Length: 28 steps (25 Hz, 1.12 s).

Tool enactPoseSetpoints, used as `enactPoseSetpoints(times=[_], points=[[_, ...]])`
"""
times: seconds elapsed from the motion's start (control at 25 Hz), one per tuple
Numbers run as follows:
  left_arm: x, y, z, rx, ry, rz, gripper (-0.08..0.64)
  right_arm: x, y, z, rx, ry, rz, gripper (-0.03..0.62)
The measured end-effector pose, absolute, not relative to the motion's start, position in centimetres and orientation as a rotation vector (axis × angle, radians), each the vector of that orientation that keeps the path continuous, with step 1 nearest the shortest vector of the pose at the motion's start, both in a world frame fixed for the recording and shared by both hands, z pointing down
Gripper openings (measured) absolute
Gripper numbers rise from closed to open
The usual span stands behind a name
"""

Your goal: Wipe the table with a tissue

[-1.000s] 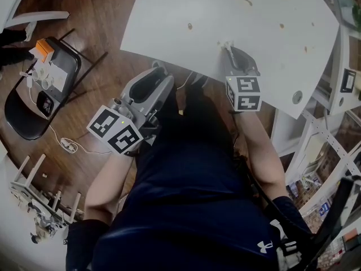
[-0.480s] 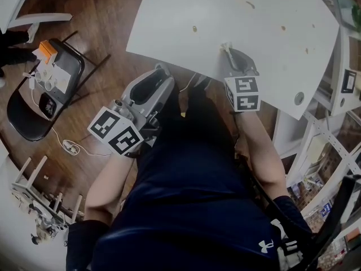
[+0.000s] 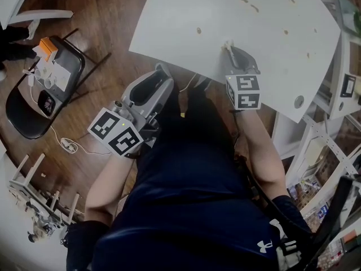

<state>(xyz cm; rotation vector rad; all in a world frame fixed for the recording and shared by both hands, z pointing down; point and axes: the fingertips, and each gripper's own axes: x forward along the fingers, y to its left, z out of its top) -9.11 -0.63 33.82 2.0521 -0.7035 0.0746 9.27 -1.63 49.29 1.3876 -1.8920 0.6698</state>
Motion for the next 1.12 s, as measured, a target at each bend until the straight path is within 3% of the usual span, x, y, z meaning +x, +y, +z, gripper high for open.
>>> enactPoseSetpoints(times=[1.12], points=[[-11.2, -2.8, 34.0, 2.012, -0.763, 0.036, 0.126, 10.3, -7.3, 49.2, 1.437, -1.859, 0.711, 0.049]])
